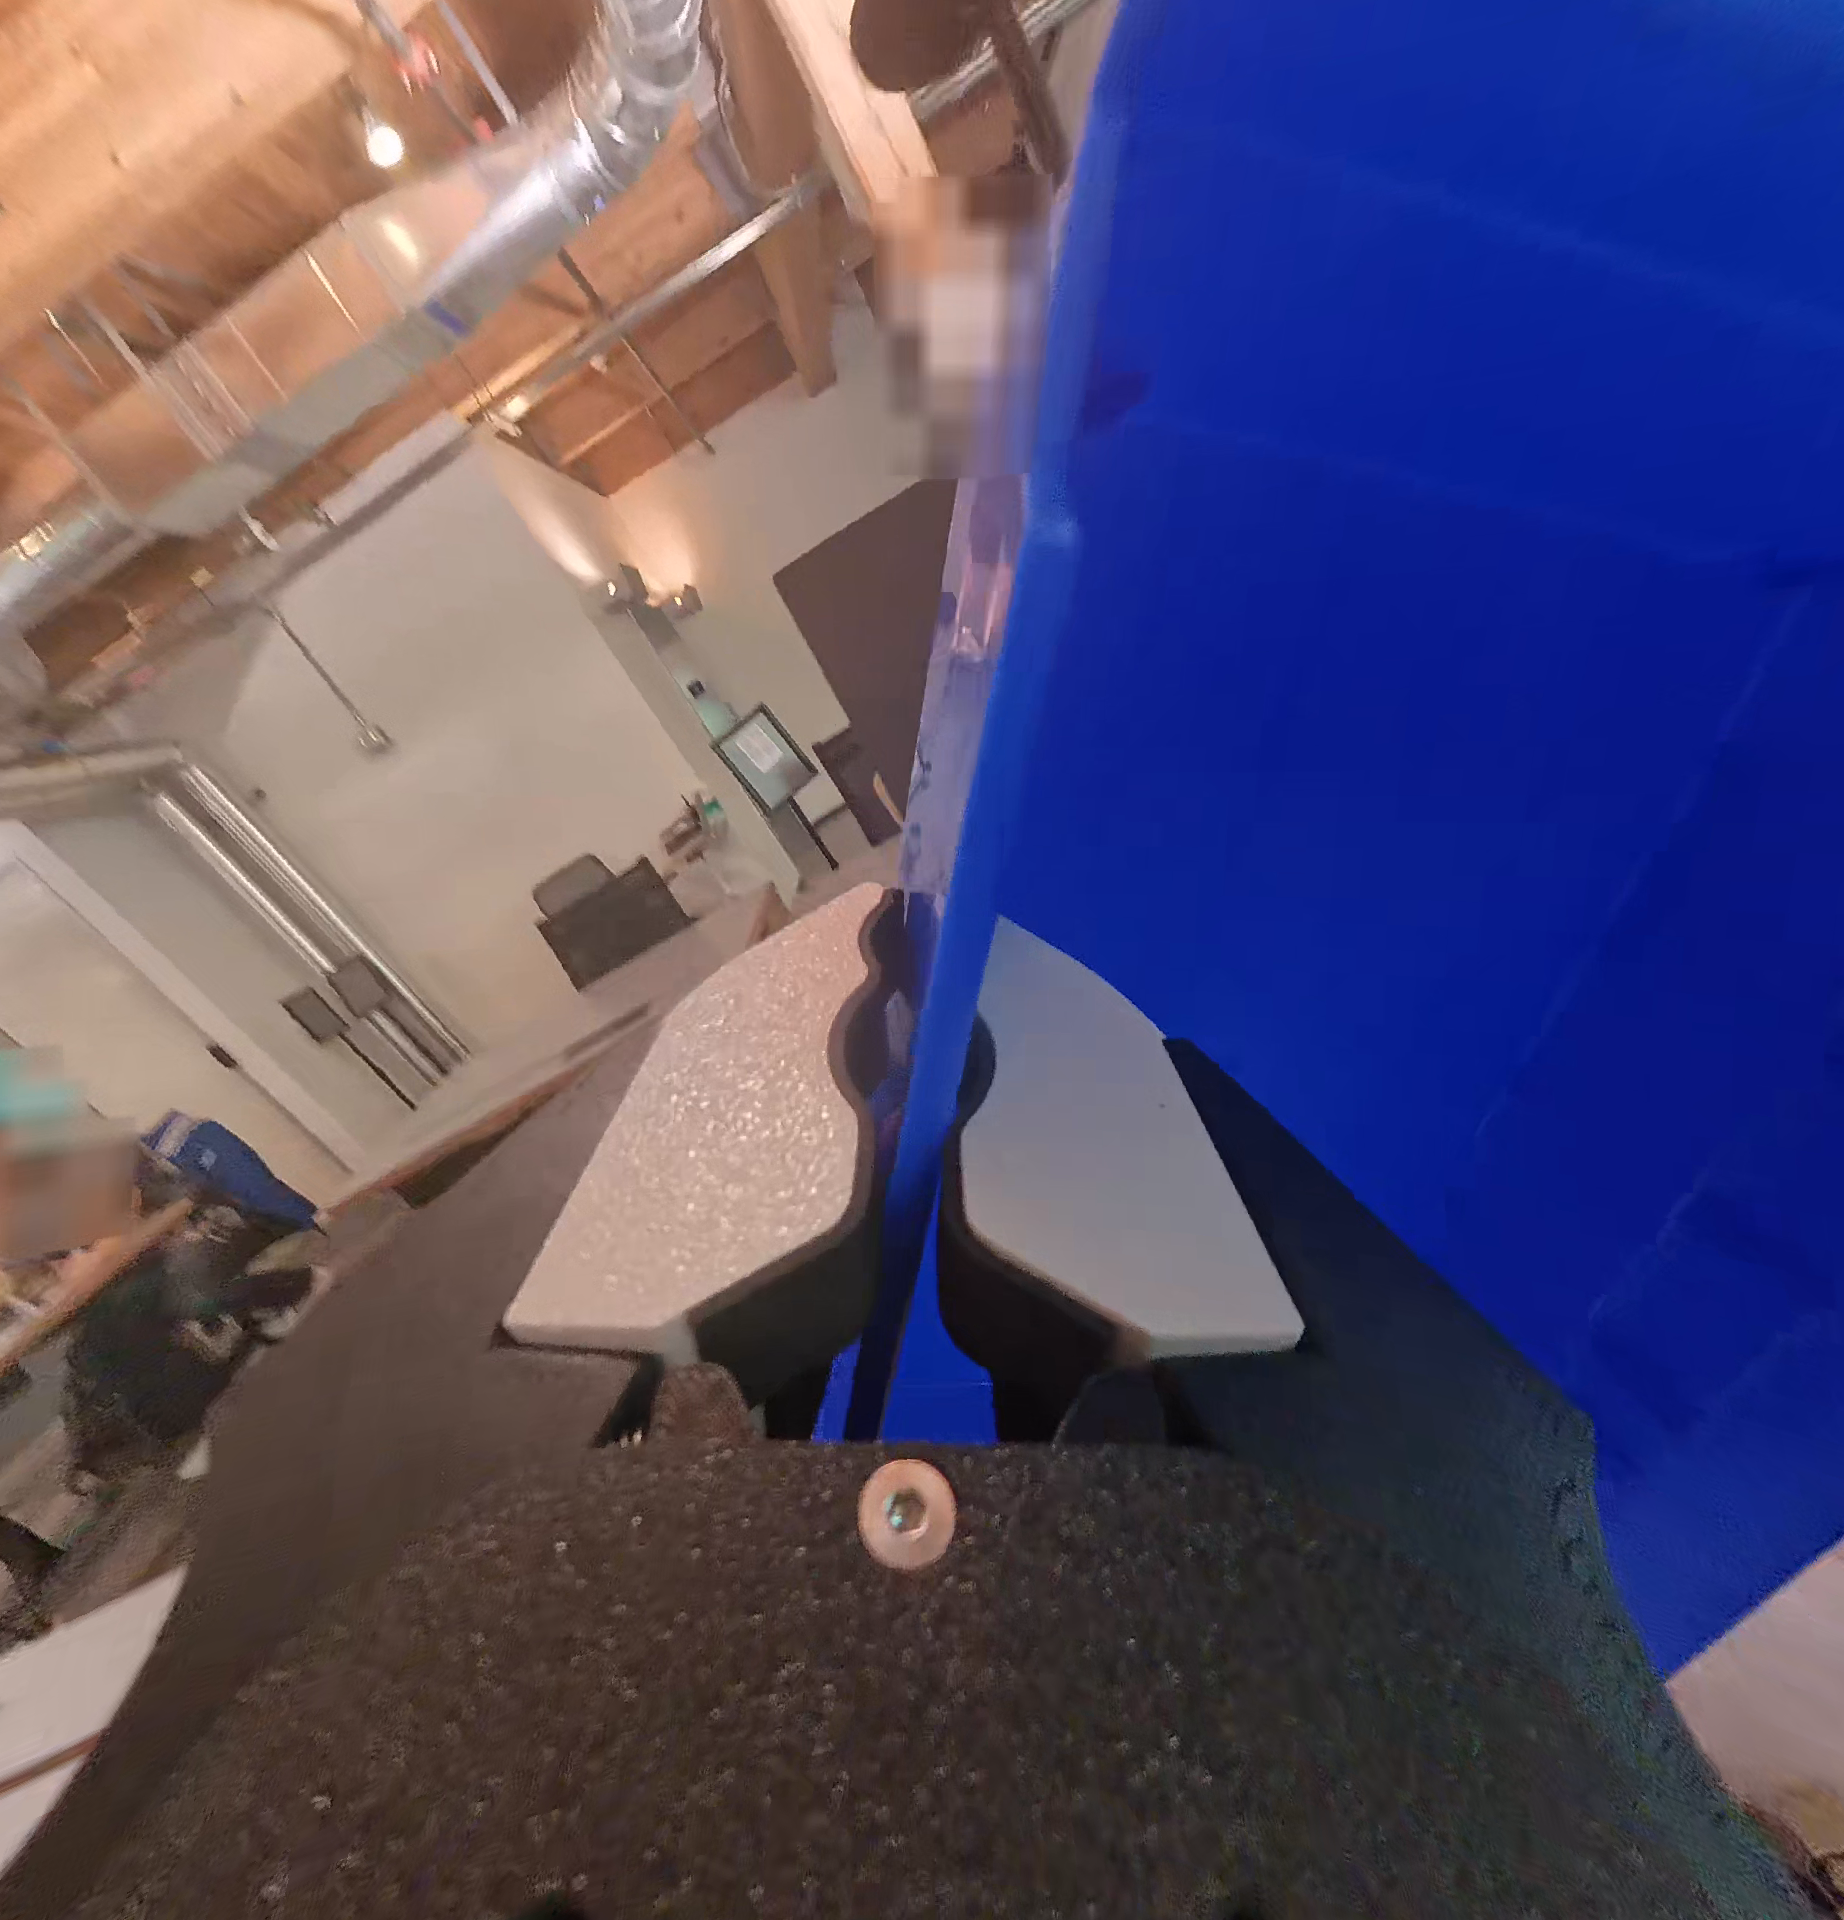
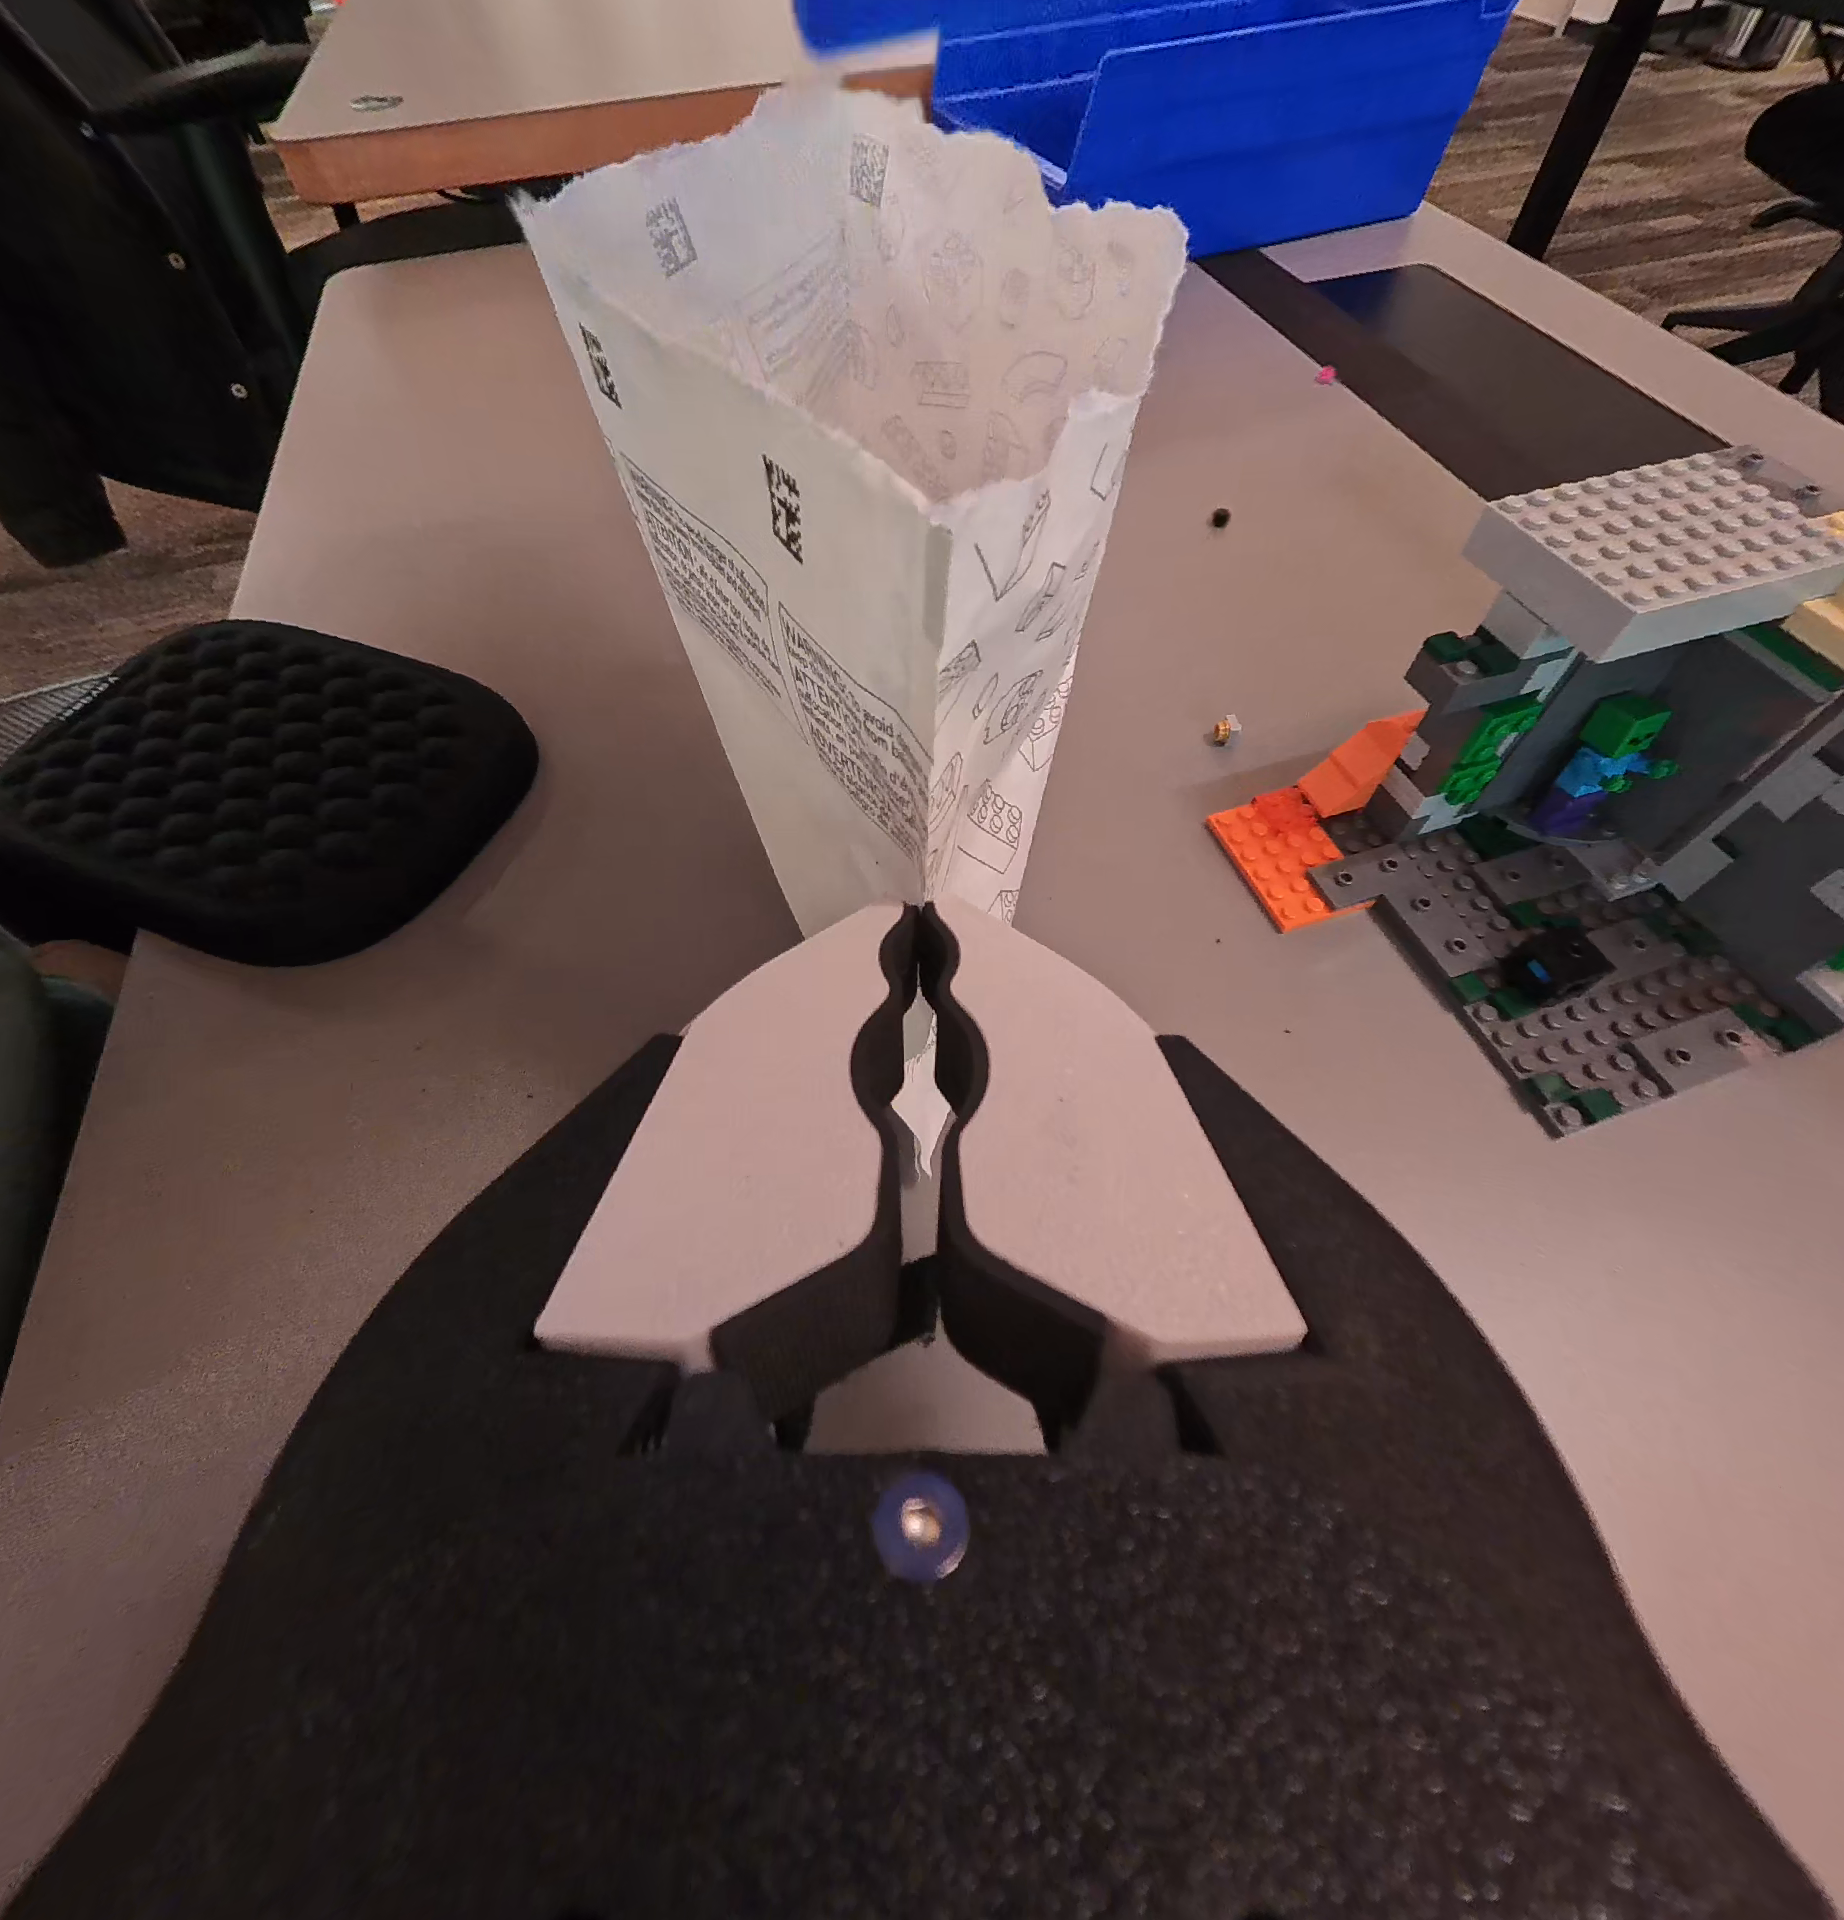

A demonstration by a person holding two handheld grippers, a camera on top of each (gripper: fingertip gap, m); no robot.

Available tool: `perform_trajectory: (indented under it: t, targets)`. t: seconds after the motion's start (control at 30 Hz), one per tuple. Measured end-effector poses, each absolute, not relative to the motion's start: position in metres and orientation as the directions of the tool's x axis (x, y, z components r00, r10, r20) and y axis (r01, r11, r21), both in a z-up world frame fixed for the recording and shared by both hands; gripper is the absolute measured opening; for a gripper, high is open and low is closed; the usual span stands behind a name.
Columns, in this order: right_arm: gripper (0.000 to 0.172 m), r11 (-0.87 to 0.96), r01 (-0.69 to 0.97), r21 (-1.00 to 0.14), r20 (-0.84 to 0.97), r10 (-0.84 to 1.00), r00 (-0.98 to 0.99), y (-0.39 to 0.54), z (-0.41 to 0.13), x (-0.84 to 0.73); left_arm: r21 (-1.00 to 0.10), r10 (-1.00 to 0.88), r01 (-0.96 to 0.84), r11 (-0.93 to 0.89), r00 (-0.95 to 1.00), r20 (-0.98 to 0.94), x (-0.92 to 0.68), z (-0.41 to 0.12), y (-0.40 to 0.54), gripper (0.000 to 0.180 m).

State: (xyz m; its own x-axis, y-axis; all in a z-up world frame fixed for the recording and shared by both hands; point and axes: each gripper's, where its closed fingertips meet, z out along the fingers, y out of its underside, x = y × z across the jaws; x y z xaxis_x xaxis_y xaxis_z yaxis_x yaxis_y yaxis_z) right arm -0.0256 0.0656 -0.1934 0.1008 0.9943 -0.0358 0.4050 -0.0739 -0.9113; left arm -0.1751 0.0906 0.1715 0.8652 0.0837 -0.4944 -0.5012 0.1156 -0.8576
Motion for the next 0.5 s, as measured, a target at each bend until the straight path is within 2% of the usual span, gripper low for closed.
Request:
perform_trajectory:
  t: [0.1, 0.23, 0.3, 0.5]
  targets:
    - [0.0, -0.073, 0.406, -0.911, -0.036, 0.994, 0.099, 0.065, -0.194, -0.025, -0.884, 0.1, -0.464, 0.051, 0.883, -0.458, -0.215, 0.183, 0.101, 0.006]
    - [0.0, -0.075, 0.407, -0.91, -0.04, 0.995, 0.094, 0.065, -0.194, -0.023, -0.899, 0.104, -0.415, -0.139, 0.897, -0.43, -0.28, 0.169, 0.116, 0.006]
    - [0.0, -0.076, 0.408, -0.91, -0.041, 0.995, 0.093, 0.066, -0.194, -0.022, -0.893, 0.1, -0.368, -0.259, 0.909, -0.404, -0.318, 0.15, 0.12, 0.006]
    - [0.0, -0.08, 0.415, -0.906, -0.044, 0.994, 0.096, 0.068, -0.195, -0.019, -0.776, 0.157, -0.196, -0.6, 0.922, -0.354, -0.437, 0.059, 0.111, 0.007]
